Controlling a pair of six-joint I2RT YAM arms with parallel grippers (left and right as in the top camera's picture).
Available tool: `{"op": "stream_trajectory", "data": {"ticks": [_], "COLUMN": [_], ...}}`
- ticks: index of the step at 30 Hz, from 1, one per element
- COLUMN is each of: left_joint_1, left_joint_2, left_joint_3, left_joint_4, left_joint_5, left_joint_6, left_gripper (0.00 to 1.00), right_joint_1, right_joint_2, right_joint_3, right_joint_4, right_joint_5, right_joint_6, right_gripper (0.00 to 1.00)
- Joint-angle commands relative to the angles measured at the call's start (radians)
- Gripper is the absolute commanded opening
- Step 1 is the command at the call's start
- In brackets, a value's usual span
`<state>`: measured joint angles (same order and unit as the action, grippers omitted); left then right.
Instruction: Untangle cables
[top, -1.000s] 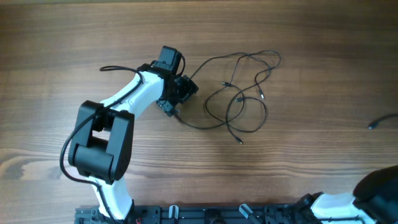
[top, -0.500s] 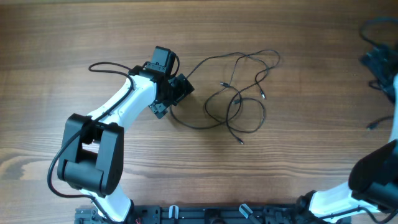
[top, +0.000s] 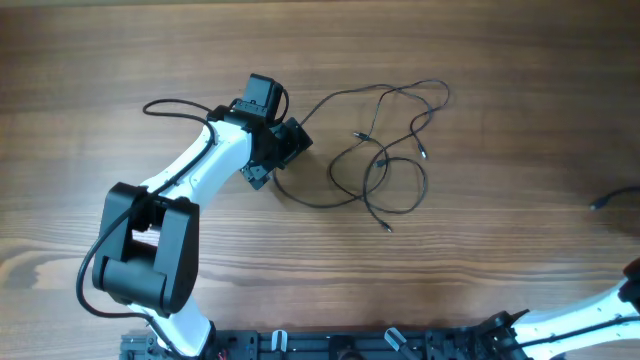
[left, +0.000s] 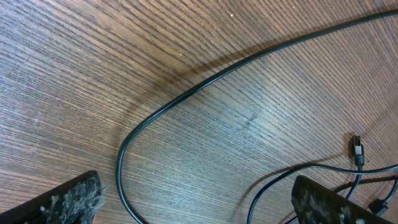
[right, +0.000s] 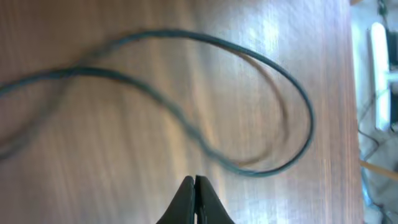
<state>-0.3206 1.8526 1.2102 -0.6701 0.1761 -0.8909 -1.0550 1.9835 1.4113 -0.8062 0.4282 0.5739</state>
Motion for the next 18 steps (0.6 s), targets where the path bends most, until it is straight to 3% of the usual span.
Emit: {"op": "stream_trajectory", "data": {"ticks": [1,8,9,12,13,18], "left_joint_1": [-0.012,-0.046,-0.049,-0.053,-0.053,-0.053], "left_joint_2": [-0.02,-0.02,-0.02,-0.02,-0.02,-0.02], "left_joint_3": [-0.008,-0.008,-0.008,-0.008,-0.008,-0.008], "left_joint_4": [0.0,0.016,0.019,0.039,0.039,0.039], "left_joint_5": [-0.016,-0.017,-0.017,-0.017,-0.017,-0.017], "left_joint_6": [0.023,0.023,0.023,0.023,0.023,0.023], "left_gripper": [1.0,1.0,1.0,1.0,1.0,1.0], "right_joint_1": [-0.056,-0.089,-0.089,-0.061,-0.04,0.132], "right_joint_2": [0.02,0.022,0.022,0.022,0.022,0.022], "right_joint_3": [-0.116,-0.36,-0.382,-0.462,-0.467,-0.467], "right_joint_4": [0.132,0.469,0.504,0.66,0.671,0.683], "right_joint_5": [0.036,-0.013,-0.08,-0.563,-0.599,-0.54], "right_joint_6": [-0.073,-0.077,-0.077,-0.026,0.015,0.057], "right_gripper": [0.05,0.04,0.05,0.05,0.05,0.04]}}
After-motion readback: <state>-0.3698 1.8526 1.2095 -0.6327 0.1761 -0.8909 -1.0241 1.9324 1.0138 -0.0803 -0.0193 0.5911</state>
